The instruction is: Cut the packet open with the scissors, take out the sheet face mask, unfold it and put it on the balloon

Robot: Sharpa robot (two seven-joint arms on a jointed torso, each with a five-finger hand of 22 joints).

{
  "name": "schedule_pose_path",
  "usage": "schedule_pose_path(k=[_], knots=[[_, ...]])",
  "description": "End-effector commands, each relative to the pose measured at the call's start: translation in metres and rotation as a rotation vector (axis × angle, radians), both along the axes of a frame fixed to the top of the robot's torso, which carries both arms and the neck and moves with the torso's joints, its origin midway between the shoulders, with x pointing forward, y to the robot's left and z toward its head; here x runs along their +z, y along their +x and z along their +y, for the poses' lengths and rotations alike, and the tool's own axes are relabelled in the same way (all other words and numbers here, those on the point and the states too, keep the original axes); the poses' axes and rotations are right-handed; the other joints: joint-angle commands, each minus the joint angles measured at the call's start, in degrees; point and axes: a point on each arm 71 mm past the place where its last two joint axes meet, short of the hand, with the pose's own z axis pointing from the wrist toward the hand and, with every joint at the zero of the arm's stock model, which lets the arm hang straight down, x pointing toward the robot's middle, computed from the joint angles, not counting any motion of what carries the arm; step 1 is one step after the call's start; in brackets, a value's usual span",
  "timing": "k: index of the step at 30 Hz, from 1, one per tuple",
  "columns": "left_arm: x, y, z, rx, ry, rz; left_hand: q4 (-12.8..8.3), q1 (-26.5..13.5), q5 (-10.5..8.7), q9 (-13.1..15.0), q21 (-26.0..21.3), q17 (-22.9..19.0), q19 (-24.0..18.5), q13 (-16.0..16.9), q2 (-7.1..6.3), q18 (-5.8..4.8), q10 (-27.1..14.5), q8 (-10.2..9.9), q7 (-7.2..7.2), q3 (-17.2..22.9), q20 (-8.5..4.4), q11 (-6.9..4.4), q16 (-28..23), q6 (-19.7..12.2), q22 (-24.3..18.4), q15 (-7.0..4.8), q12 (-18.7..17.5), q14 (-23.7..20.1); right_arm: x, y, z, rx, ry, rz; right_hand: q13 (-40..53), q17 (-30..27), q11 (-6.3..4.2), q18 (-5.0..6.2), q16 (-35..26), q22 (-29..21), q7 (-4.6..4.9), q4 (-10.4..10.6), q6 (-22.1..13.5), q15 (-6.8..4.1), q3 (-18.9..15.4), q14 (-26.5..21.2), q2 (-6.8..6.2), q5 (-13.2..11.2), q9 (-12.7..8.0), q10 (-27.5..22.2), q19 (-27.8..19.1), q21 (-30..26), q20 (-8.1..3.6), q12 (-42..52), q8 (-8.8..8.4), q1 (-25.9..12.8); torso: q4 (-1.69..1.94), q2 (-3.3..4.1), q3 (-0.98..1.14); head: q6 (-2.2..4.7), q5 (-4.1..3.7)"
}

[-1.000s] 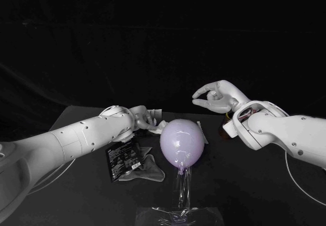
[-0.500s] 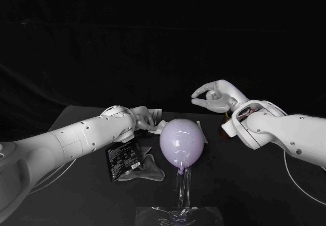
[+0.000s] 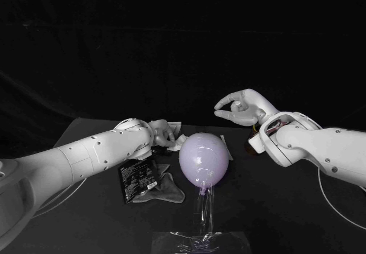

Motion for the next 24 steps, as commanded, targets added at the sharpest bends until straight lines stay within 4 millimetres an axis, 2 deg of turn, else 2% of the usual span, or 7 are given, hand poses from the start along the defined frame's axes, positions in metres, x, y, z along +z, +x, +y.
schedule_pose_path(k=[1, 5, 6, 9, 10, 17, 24], knots=[[0.004, 0.000, -0.005, -0.025, -0.049, -0.039, -1.37, -1.79, 0.15, 1.39, 0.45, 15.05, -0.14, 1.12, -1.02, -0.37, 1.48, 1.43, 0.26, 4.89, -0.37, -0.33, 0.20, -0.29, 0.24, -0.28, 0.06, 6.04, 0.000, 0.000, 0.001, 0.007, -0.009, -0.006, 1.25, 12.65, 0.41, -0.40, 0.16, 12.76, 0.23, 0.16, 0.11, 0.33, -0.39, 5.13, 0.01, 0.33, -0.09, 0.05, 2.39, 0.26, 0.15, 0.22, -0.37, 0.39, -0.01, 0.01, -0.01, 0.10, -0.03], [0.008, 0.001, -0.006, -0.014, -0.097, -0.069, -3.31, -4.24, 0.26, 2.35, 0.54, 15.05, -0.18, 2.66, -2.81, -0.37, 2.61, 2.59, 0.22, 10.35, -0.45, -0.71, 0.20, -0.23, 0.36, -0.39, 0.48, 6.04, 0.001, 0.000, 0.001, 0.006, -0.009, -0.008, 1.23, 12.66, 0.42, -0.39, 0.16, 12.74, 0.23, 0.21, 0.13, 0.33, -0.42, 5.13, 0.02, 0.32, -0.10, 0.04, 2.36, 0.20, 0.16, 0.19, -0.39, 0.37, -0.02, 0.00, -0.02, 0.14, -0.02], [0.008, 0.001, -0.005, -0.008, -0.112, -0.074, -3.31, -4.24, 0.26, 2.35, 0.54, 15.05, -0.18, 2.66, -2.81, -0.37, 2.61, 2.59, 0.22, 10.35, -0.45, -0.71, 0.20, -0.23, 0.36, -0.39, 0.48, 6.04, 0.001, 0.000, 0.001, 0.006, -0.009, -0.008, 1.23, 12.66, 0.42, -0.39, 0.16, 12.74, 0.23, 0.21, 0.13, 0.33, -0.42, 5.13, 0.02, 0.32, -0.10, 0.04, 2.36, 0.20, 0.16, 0.19, -0.39, 0.37, 0.01, -0.02, 0.00, 0.19, -0.03], [0.010, 0.001, -0.004, 0.016, -0.168, -0.072, -4.70, -6.54, 0.33, 3.08, 0.74, 15.05, 0.11, 3.42, -3.90, -0.44, 3.29, 3.31, 0.00, 14.14, -0.56, -0.69, 0.20, -0.17, 0.82, -0.57, 0.66, 6.04, 0.000, 0.001, 0.001, 0.004, -0.009, -0.008, 1.23, 12.66, 0.42, -0.39, 0.16, 12.74, 0.23, 0.21, 0.13, 0.33, -0.42, 5.13, 0.02, 0.32, -0.10, 0.04, 2.36, 0.20, 0.16, 0.19, -0.39, 0.37, 0.09, -0.09, 0.01, 0.25, -0.06], [0.010, 0.000, -0.003, 0.025, -0.188, -0.063, -5.86, -8.45, 0.54, 3.58, 0.81, 15.05, 0.22, 3.70, -4.74, -0.47, 3.57, 3.64, -0.07, 16.63, -0.65, -0.74, 0.20, -0.46, 0.99, -0.63, 0.60, 6.04, 0.000, 0.001, 0.001, 0.003, -0.010, -0.008, 1.26, 12.63, 0.42, -0.38, 0.14, 12.73, 0.22, 0.29, 0.19, 0.33, -0.47, 5.12, 0.06, 0.28, -0.12, 0.06, 2.35, 0.18, 0.17, 0.23, -0.43, 0.36, 0.08, -0.12, 0.02, 0.29, -0.08], [0.019, -0.002, -0.001, 0.076, -0.333, 0.085, -7.42, -10.91, 0.42, 4.39, 0.80, 15.05, 0.20, 4.58, -5.18, -0.46, 4.31, 4.40, -0.18, 18.99, -0.71, -0.82, 0.20, -0.25, 0.98, -0.75, 0.77, 6.04, 0.000, 0.003, -0.002, -0.004, -0.013, -0.008, 1.26, 12.63, 0.42, -0.38, 0.14, 12.73, 0.22, 0.29, 0.19, 0.33, -0.47, 5.12, 0.06, 0.28, -0.12, 0.06, 2.35, 0.18, 0.17, 0.23, -0.43, 0.36, 0.04, -0.18, 0.06, 0.66, -0.13], [0.044, 0.002, 0.000, 0.104, -0.410, 0.141, -7.67, -11.55, 0.40, 4.60, 0.67, 15.02, -0.02, 4.74, -5.16, -0.39, 4.41, 4.56, -0.19, 19.37, -0.71, -0.83, 0.20, -0.33, 0.69, -0.76, 0.78, 6.03, -0.001, 0.006, -0.003, -0.010, -0.017, -0.008, 1.33, 12.67, 0.39, -0.40, 0.17, 12.76, 0.18, 0.37, 0.32, 0.33, -0.51, 5.14, 0.15, 0.24, -0.14, 0.11, 2.40, 0.27, 0.18, 0.32, -0.47, 0.45, -0.01, -0.26, 0.15, 1.43, 0.00]])
